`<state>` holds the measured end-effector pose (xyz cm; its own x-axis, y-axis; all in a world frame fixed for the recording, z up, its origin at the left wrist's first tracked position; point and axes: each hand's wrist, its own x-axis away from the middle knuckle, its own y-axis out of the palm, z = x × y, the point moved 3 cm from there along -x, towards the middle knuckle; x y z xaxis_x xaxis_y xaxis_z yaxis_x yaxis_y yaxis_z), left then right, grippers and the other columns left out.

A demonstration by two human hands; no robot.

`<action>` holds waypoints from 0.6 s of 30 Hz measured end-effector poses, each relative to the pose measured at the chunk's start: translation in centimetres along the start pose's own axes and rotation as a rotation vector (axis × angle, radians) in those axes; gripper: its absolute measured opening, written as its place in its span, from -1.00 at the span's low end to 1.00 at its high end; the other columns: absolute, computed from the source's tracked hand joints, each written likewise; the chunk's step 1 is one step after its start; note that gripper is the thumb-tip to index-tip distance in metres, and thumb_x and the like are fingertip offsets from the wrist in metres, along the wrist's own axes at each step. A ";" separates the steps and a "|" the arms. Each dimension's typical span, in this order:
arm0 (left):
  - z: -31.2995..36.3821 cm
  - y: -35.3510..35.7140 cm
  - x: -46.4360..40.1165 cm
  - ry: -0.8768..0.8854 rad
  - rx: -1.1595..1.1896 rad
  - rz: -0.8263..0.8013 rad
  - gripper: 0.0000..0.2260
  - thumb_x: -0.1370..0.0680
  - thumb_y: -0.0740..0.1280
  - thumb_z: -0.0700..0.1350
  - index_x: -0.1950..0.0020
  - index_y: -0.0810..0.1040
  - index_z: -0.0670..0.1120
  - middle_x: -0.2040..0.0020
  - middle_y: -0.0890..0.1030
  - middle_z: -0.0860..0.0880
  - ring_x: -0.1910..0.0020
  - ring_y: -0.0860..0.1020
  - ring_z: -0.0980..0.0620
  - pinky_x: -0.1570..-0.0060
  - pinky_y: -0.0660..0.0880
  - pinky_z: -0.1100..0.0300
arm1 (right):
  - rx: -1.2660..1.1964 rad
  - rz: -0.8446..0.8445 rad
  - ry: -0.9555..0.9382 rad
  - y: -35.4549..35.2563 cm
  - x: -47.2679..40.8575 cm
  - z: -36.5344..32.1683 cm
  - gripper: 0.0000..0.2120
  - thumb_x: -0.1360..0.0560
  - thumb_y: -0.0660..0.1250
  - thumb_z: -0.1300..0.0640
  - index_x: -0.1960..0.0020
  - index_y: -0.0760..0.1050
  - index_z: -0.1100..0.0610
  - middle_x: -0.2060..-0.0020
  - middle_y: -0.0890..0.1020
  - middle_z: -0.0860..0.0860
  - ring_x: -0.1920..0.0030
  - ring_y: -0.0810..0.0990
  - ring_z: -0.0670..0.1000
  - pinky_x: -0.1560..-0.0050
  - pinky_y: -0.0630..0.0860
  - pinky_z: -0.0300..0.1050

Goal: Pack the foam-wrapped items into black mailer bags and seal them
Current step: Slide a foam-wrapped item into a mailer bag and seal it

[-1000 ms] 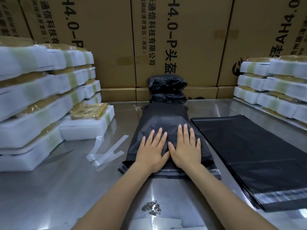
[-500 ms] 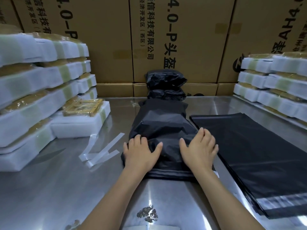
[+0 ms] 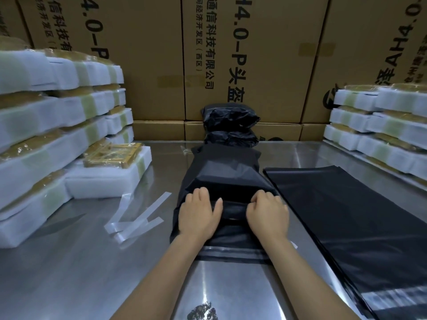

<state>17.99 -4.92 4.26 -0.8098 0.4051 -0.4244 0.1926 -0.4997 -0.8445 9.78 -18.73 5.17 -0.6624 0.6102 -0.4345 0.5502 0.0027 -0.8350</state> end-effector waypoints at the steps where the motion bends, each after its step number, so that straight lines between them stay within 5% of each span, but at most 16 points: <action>1: -0.4 -0.1 0.1 -0.019 -0.036 0.010 -0.67 -0.61 0.06 0.15 -0.02 0.37 -0.10 -0.02 0.45 -0.04 -0.01 0.40 -0.04 0.03 0.36 0.10 | 0.004 0.004 0.049 -0.1 0.0 0.5 -0.79 -0.54 0.13 0.14 -0.07 0.51 0.09 -0.03 0.58 0.00 -0.09 0.47 0.06 -0.05 0.32 -0.06; 10: -5.1 -3.0 0.6 -0.327 -0.092 0.005 -0.53 -0.61 0.02 0.17 -0.18 0.49 -0.16 -0.21 0.49 -0.13 -0.21 0.41 -0.15 -0.15 0.35 -0.02 | 0.081 0.025 0.242 -1.3 0.4 3.7 -0.76 -0.56 0.11 0.14 -0.07 0.51 0.19 -0.09 0.56 0.12 -0.12 0.45 0.15 -0.06 0.32 0.01; 15: -1.4 -5.1 0.5 0.031 0.011 0.142 -0.86 -0.39 0.30 0.00 0.12 0.47 -0.03 0.11 0.43 0.05 0.08 0.42 -0.02 0.08 0.31 0.13 | -0.023 0.183 -0.080 -2.7 1.0 0.2 -0.83 -0.48 0.22 0.19 0.01 0.56 0.13 0.06 0.60 0.06 0.00 0.48 0.14 0.04 0.31 0.00; 18: 0.6 -4.4 0.5 0.179 0.067 0.120 -0.89 -0.41 0.30 -0.05 0.12 0.53 -0.05 0.10 0.48 0.04 0.10 0.42 0.01 0.06 0.32 0.14 | -0.118 0.088 -0.370 -1.8 1.8 -3.0 -0.80 -0.47 0.24 0.21 -0.06 0.56 0.14 0.01 0.60 0.04 -0.03 0.50 0.13 0.02 0.40 0.02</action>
<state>16.41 -3.02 7.94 -0.6706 0.4665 -0.5767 0.2393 -0.5999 -0.7635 9.10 -15.29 6.93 -0.7369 0.2853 -0.6128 0.6533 0.0675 -0.7541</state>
